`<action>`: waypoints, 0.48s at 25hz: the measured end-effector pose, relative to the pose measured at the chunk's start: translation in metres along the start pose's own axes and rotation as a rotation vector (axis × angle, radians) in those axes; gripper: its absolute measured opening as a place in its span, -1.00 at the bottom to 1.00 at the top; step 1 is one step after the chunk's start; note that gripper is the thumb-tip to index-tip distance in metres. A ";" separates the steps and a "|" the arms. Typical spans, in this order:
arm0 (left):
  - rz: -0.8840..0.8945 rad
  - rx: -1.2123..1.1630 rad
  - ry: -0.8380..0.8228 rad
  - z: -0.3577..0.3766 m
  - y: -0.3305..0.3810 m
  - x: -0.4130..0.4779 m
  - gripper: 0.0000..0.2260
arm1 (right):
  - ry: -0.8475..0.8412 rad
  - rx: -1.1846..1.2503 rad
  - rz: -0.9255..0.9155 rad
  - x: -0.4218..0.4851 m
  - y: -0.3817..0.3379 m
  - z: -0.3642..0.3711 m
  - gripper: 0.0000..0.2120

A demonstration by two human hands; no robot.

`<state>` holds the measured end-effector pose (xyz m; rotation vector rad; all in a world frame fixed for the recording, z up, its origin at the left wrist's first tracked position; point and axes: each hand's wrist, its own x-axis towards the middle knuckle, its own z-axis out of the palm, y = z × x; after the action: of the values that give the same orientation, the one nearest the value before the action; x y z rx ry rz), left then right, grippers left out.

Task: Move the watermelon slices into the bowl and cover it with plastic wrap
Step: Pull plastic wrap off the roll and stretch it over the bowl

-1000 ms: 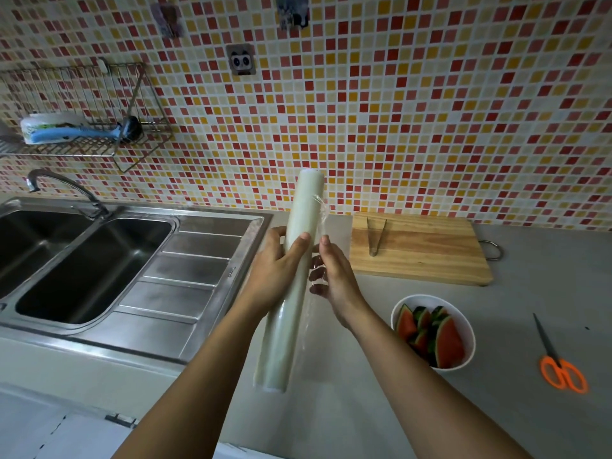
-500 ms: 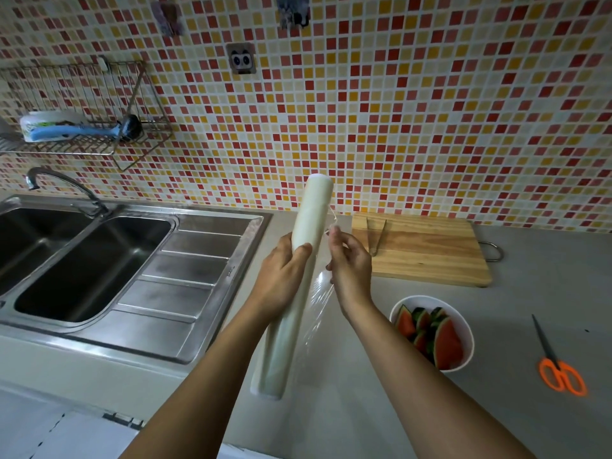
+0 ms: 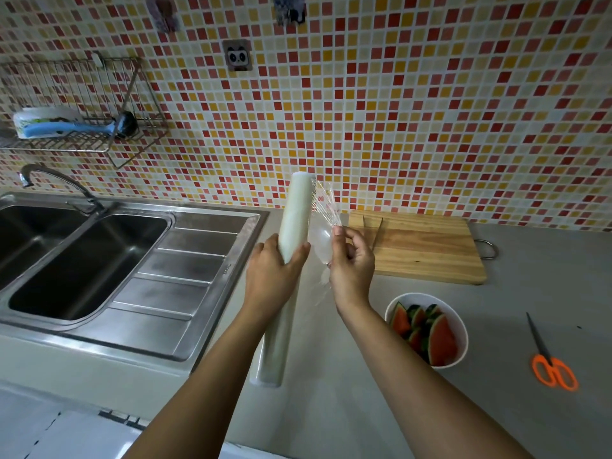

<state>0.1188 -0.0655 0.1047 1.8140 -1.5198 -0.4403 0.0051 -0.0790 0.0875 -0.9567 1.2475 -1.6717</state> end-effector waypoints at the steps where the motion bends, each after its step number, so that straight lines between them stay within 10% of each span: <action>1: -0.020 0.001 0.003 0.001 0.001 0.001 -0.45 | -0.005 0.005 -0.001 -0.001 0.000 0.000 -0.92; 12: 0.030 -0.187 -0.092 -0.020 0.017 0.010 -0.66 | -0.463 0.067 0.382 -0.003 0.012 -0.023 -0.51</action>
<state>0.1229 -0.0694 0.1322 1.6439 -1.5123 -0.6374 -0.0130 -0.0699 0.0704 -0.9285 0.9772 -1.1088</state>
